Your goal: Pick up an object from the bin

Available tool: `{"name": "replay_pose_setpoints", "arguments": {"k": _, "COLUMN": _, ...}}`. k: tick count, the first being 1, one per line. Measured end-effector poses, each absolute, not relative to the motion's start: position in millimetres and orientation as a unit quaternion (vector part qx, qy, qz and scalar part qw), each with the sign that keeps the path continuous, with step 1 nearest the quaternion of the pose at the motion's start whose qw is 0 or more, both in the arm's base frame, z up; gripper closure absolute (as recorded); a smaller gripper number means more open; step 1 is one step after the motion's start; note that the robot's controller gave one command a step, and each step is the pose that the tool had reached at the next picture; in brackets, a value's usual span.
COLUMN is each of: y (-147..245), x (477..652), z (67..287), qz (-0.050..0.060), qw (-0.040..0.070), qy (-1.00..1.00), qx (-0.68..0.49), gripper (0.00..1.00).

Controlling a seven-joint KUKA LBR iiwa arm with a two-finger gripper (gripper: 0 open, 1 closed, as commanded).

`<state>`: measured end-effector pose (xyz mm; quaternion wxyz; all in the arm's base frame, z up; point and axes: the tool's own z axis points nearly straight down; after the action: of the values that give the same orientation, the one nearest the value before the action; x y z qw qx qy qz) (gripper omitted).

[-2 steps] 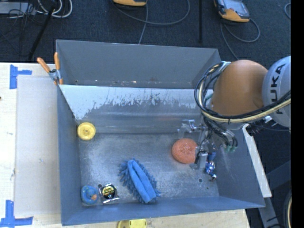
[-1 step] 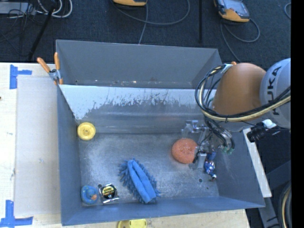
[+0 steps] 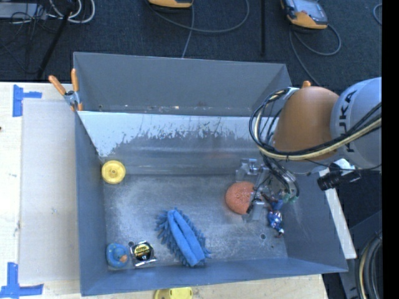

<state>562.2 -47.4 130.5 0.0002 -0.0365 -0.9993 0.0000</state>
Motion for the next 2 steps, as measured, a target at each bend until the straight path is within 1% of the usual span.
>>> {"name": "replay_pose_setpoints", "arguments": {"k": 1, "y": -51.0, "x": 571.4, "z": 105.4, "qz": 0.0, "qw": 0.0, "qy": -1.0, "qx": 0.02, "gripper": 0.0}}
{"name": "replay_pose_setpoints", "arguments": {"k": 2, "y": -61.1, "x": 578.6, "z": 84.9, "qz": 0.0, "qw": 0.0, "qy": -0.997, "qx": -0.076, "gripper": 0.0}}
